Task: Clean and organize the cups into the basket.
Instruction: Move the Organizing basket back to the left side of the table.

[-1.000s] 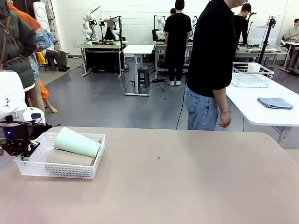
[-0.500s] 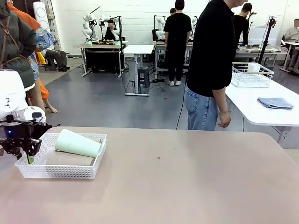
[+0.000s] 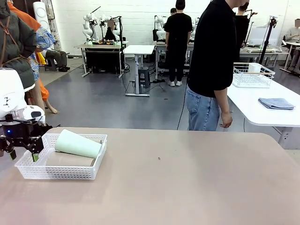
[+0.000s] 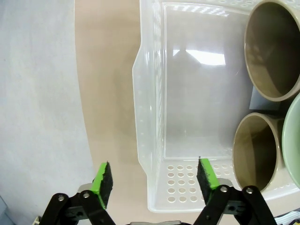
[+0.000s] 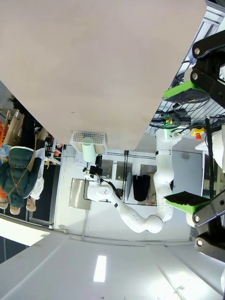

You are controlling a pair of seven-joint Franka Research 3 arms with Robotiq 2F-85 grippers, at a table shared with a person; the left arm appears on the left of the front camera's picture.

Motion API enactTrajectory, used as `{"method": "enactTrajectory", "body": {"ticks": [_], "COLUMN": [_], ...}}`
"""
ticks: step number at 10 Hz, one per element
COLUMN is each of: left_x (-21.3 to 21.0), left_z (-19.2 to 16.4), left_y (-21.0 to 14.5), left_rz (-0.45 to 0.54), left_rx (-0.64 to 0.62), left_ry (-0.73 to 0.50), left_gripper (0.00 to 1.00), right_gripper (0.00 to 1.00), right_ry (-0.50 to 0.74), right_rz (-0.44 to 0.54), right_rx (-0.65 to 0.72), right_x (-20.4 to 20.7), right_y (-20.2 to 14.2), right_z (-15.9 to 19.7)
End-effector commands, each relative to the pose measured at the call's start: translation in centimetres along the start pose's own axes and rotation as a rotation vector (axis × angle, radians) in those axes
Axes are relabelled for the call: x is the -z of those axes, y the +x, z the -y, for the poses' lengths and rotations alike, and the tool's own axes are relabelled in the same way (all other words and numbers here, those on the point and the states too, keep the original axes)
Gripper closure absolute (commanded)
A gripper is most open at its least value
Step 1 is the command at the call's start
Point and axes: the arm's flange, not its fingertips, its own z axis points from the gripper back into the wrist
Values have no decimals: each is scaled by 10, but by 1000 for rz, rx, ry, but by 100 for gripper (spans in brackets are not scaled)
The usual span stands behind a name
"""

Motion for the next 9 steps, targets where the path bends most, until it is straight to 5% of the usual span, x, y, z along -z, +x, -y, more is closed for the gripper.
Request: {"method": "enactTrajectory", "body": {"ticks": [1, 4, 7, 9], "left_x": [-5, -50, -100, -92], "left_z": [-4, -13, -18, -21], "left_y": [0, -26, -99, -131], "left_rz": [2, 62, 208, 236], "left_rx": [5, -12, 9, 43], "left_ry": [-7, -54, -41, -47], "left_gripper": [0, 0, 0, 0], "right_gripper": [0, 0, 0, 0], "right_ry": [-5, -5, -5, -5], "right_rz": [-11, -11, -11, -11], "right_rx": [-3, -3, -3, -3], "right_x": [0, 0, 0, 0], "right_y": [-2, -2, -2, -2], "right_z": [-2, -2, -2, -2]}}
